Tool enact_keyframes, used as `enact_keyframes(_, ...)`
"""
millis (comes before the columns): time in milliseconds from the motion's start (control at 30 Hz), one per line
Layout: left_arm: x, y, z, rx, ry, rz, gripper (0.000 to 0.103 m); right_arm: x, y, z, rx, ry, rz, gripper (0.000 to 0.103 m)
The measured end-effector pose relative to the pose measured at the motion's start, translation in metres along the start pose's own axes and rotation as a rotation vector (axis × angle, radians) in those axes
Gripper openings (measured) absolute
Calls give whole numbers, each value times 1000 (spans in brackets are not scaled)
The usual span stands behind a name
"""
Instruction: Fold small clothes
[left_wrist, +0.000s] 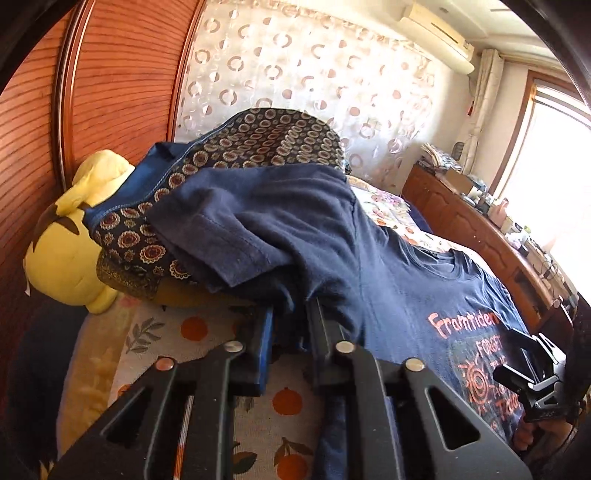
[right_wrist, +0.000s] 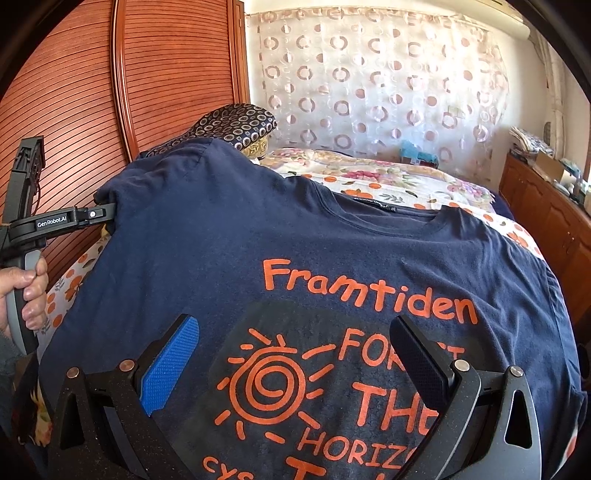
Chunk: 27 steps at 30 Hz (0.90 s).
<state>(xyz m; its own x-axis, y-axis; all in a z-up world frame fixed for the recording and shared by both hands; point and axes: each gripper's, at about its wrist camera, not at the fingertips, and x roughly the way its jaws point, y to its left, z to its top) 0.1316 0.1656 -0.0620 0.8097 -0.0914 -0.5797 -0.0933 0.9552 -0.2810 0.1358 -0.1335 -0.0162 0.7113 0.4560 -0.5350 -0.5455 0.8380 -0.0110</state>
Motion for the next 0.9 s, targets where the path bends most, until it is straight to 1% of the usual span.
enact_keyframes(133,-19,-9,6,19,-42,-26,10,-1,0,-1,2,-2,-9,103)
enact_keyframes(367,-25,-35,23,82,-48,-74,7,-1,-1,-1,7,3,-9,103)
enact_keyframes(433,-22,-49,29,112,-45,-90,7,-2,-3,-1,16,3,-4,103)
enact_keyframes(533,-14,-73,34,162,-18,-125,7,-5,-10,0,34,-2,3,103)
enact_keyframes(633,-13,-98,36,205,4,-159,7,-17,-21,2,52,-27,-16,103)
enact_keyframes(667,-15,-104,36,212,9,-159,7,-23,-27,3,60,-40,-24,103)
enact_keyframes(700,-18,-109,36,217,15,-160,9,-27,-31,3,66,-49,-33,103)
enact_keyframes(767,-23,-111,34,224,27,-162,28,-36,-41,4,78,-61,-49,103)
enact_keyframes(833,-31,-107,30,220,16,-154,33,-40,-47,3,92,-64,-51,103)
enact_keyframes(867,-33,-104,27,217,18,-141,41,-42,-50,4,99,-63,-46,103)
enact_keyframes(900,-35,-99,24,213,24,-123,46,-42,-52,3,103,-63,-39,103)
